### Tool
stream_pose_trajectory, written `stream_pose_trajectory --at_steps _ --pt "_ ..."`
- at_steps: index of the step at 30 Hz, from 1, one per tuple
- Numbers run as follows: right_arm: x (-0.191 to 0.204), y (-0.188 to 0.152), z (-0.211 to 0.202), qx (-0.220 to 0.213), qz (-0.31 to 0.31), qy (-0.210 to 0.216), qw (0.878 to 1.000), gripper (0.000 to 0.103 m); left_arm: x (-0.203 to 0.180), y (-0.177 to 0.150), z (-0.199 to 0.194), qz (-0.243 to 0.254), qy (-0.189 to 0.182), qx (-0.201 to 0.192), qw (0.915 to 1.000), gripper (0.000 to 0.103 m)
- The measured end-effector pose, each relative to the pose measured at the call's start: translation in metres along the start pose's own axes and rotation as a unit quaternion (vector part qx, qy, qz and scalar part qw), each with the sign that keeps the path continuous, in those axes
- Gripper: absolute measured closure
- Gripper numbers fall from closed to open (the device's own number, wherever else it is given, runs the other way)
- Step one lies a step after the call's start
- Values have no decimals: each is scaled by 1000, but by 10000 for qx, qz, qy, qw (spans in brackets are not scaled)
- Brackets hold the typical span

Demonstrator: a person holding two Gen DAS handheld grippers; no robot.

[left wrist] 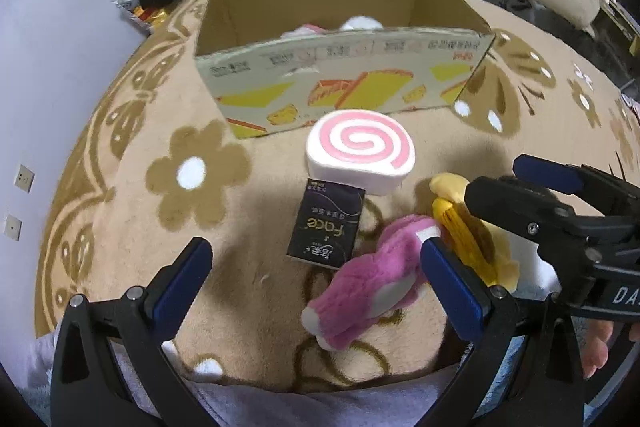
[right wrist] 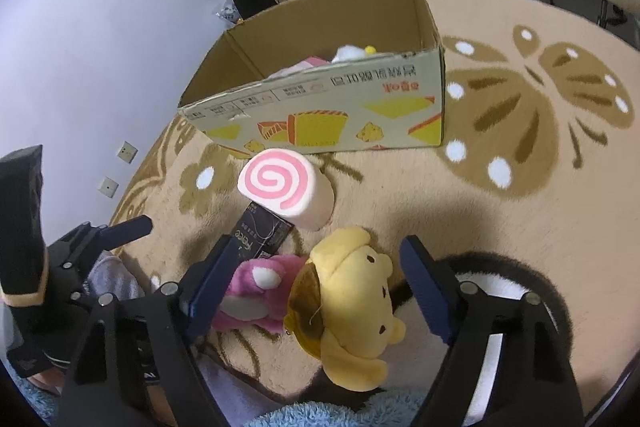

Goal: Organize soft objects
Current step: 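Grasp the yellow dog plush with right tool while left tool grasps the pink plush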

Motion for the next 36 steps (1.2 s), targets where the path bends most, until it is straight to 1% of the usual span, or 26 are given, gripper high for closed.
stream_pose_trajectory --at_steps 2,8,12,13,15,18,20,21,22,23,24,25,26,27,29,31,33,35,36 --pt "-2 0 2 47 44 28 10000 20 -3 0 5 47 -43 61 10000 0" --pt "-6 -4 11 287 127 105 9995 20 -8 -1 17 114 -174 283 9994 0" --pt "-11 -9 23 545 230 67 9982 20 -17 -7 27 214 -340 467 9981 1" --pt "-12 -10 26 604 244 55 9979 20 -21 -9 32 221 -445 557 9972 1" --pt "-13 -12 32 705 274 33 9971 20 -24 -11 39 209 -508 642 9964 3" --pt "-17 -16 45 914 370 44 9951 20 -29 -13 45 305 -479 698 9959 11" --pt "-21 -16 52 996 482 105 9938 20 -31 -14 49 276 -533 759 9953 23" --pt "-21 -16 54 1019 517 131 9934 20 -31 -15 51 263 -536 794 9951 26" --pt "-21 -16 55 1036 542 159 9930 26 -32 -17 53 267 -565 842 9945 28" --pt "-21 -17 55 1060 566 227 9925 32 -35 -19 55 284 -632 896 9936 34" --pt "-20 -17 54 1061 559 265 9924 35 -38 -20 55 328 -690 922 9928 37" --pt "-20 -18 53 1043 521 216 9929 40 -40 -21 55 374 -652 921 9929 42" --pt "-19 -19 52 1026 479 177 9934 42 -42 -22 54 435 -636 908 9929 47" --pt "-18 -19 50 993 444 162 9939 43 -43 -21 53 460 -664 906 9926 49" --pt "-15 -19 46 877 337 75 9955 47 -43 -21 49 441 -717 854 9928 62" --pt "-13 -15 39 693 240 35 9973 48 -42 -20 44 378 -808 772 9930 68" --pt "-9 -9 31 480 201 115 9986 48 -41 -17 37 324 -943 647 9929 70" --pt "-9 -4 24 293 186 156 9993 48 -42 -14 30 386 -884 480 9942 71" --pt "-9 -3 21 226 196 183 9994 48 -41 -12 27 438 -768 389 9953 71"
Point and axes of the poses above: each gripper's, at about its wrist camera, not at the fingertips, and z roughly the way its jaws point, x to its left, y to its top, the point moved 7 cm from there along z, roughly the way its jaws point, and after that the axes turned 6 degrees about z, right-handed, at the moved point
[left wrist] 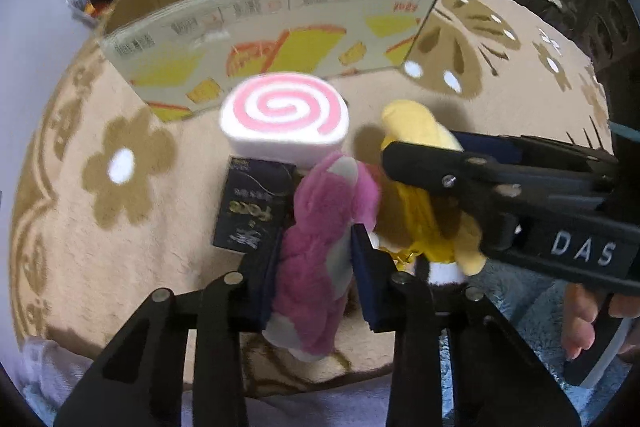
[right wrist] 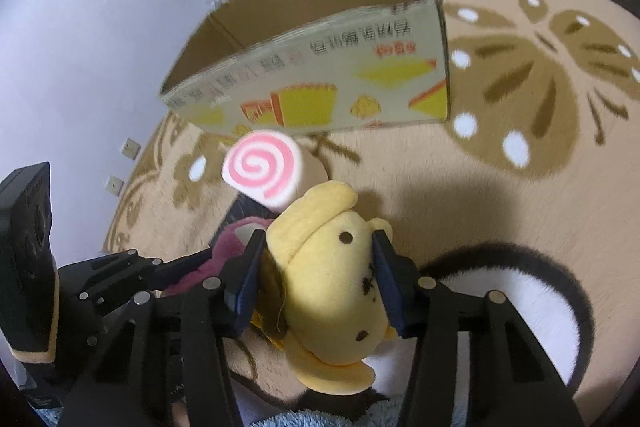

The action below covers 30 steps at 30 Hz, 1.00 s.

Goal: Organize soft objects
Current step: 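Grasp the yellow dog plush with right tool while left tool grasps the pink plush, then carry both plushes over the box and open both tools to drop them in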

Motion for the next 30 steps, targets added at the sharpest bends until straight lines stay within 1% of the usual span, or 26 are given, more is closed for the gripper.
stream_pose_trajectory --at_steps 2,6,9,15,18,22,26,30 --pt "-1 3 -5 -90 26 53 9999 48 2 2 -7 20 123 -101 9999 71" --pt "1 10 -13 -318 3 95 9995 48 10 8 -23 -62 250 -362 9990 71" --pt "6 17 -23 -573 -196 76 9981 48 14 13 -30 -84 414 -495 9979 71" --pt "27 24 -33 -966 -467 63 9942 48 33 20 -46 -314 798 -832 9928 71" --pt "31 28 -43 -1126 -533 67 9922 48 42 23 -64 -475 854 -1138 9887 71" --pt "35 34 -54 -1295 -582 115 9898 48 49 30 -87 -492 1097 -1526 9809 71" --pt "38 46 -65 -1460 -623 136 9872 48 57 38 -103 -551 1355 -1811 9725 71" --pt "41 58 -74 -1619 -694 74 9843 48 63 48 -114 -568 1389 -2020 9678 71"
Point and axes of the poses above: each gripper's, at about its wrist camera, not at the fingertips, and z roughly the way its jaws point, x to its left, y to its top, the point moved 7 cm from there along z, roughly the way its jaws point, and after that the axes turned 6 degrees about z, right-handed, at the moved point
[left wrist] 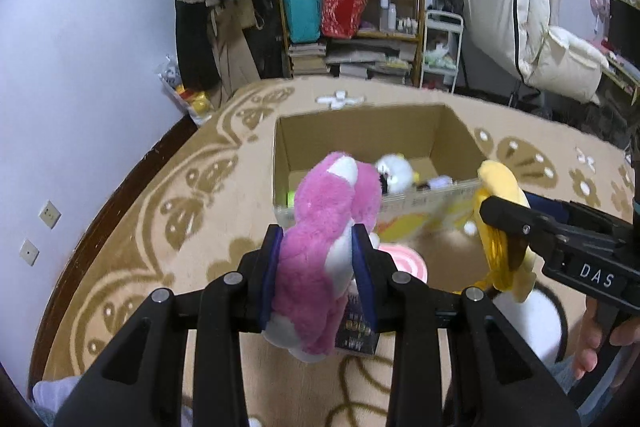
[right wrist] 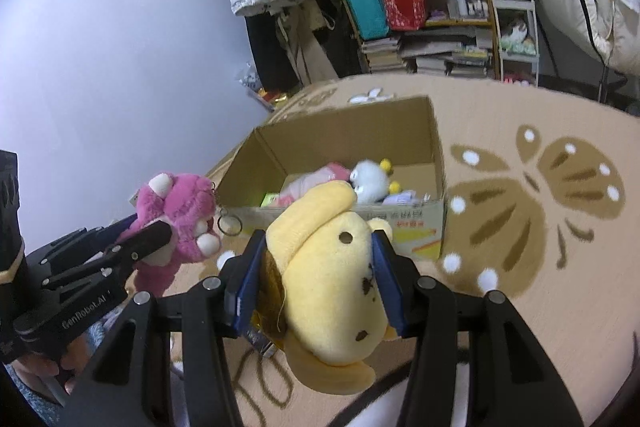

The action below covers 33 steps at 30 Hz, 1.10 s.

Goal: Organize soft objects
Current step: 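Carry both plushes over the box and open both tools to drop them in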

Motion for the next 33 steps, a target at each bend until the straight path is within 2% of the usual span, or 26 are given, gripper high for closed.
stream_pose_trajectory --at_steps 6,12,18,24,33 --pt "-6 23 0 -144 -86 -60 9998 48 6 32 6 38 76 -293 9995 70" --pt "-9 47 2 -247 -180 -93 9995 48 15 54 22 -105 144 -425 9989 70" --pt "-11 66 9 -349 -219 -123 9991 48 18 72 34 44 338 -552 9979 70" --pt "-17 81 25 -382 -218 -236 9988 47 19 82 47 143 536 -631 9965 70" --pt "-25 80 45 -542 -246 -303 9978 47 23 79 62 -231 297 -844 9957 69"
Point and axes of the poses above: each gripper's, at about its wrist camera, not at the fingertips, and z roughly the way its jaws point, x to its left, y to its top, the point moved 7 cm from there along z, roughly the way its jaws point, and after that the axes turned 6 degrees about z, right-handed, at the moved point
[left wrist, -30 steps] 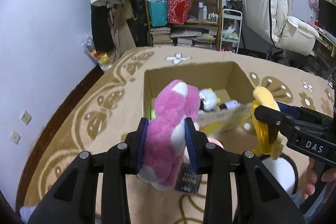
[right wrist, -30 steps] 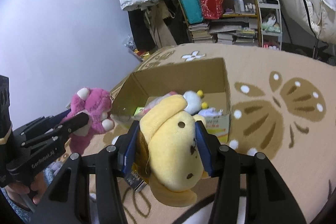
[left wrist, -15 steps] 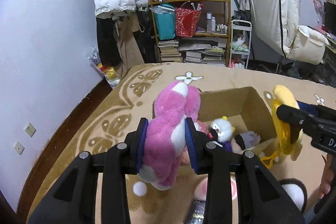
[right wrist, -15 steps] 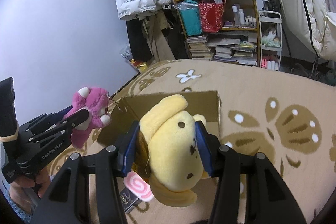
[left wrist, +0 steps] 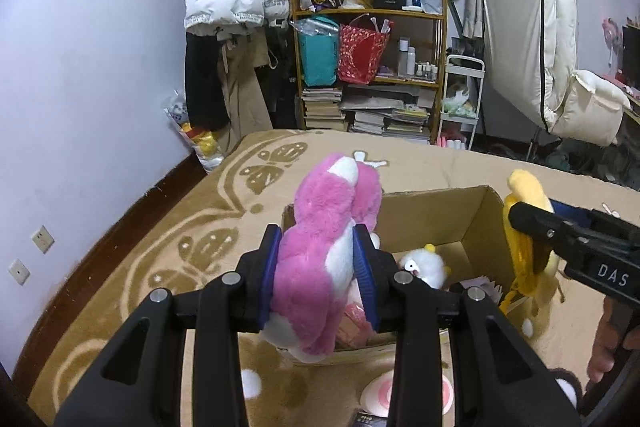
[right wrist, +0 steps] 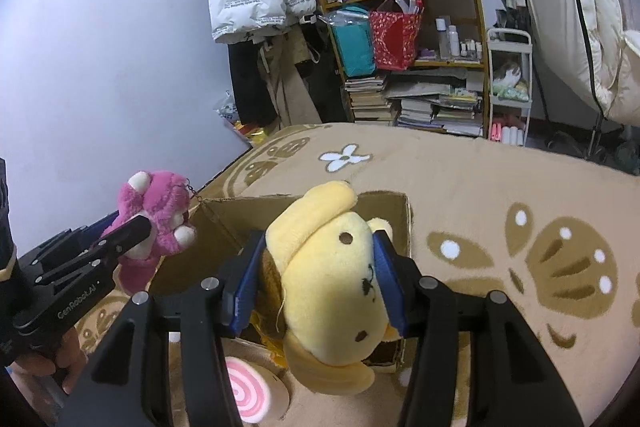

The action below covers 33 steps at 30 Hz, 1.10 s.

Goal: Organize soft objects
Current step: 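Carry both plushes over the box and open both tools to drop them in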

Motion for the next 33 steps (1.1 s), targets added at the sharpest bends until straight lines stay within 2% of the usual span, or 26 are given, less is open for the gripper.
stream_pose_trajectory --at_steps 7,10,13,15,17,19,23,26,33 --pt "-4 -9 9 -146 -19 32 9999 42 -2 -11 15 -168 -41 206 9996 68" --pt "-1 -9 10 -130 -53 45 9999 37 -4 -13 18 -238 -110 244 9994 62" --pt "-3 -9 9 -99 47 141 9998 23 -3 -15 17 -218 167 229 9994 37" --pt "-5 -11 8 -45 75 115 9999 20 -1 -16 17 -257 275 209 9991 35" --pt "-7 -11 7 -16 109 39 9999 10 1 -16 15 -332 262 203 9989 21" --pt "-9 -12 4 -18 164 32 9999 2 4 -17 14 -419 214 268 9985 13" --pt "-8 -11 -1 -49 168 17 9998 0 8 -20 10 -352 332 376 9981 2" --pt "-8 -13 -3 -7 170 -8 9999 0 11 -21 5 -283 427 426 9978 1" --pt "0 -14 -15 -39 119 15 9999 0 11 -25 -7 -328 272 504 9978 0"
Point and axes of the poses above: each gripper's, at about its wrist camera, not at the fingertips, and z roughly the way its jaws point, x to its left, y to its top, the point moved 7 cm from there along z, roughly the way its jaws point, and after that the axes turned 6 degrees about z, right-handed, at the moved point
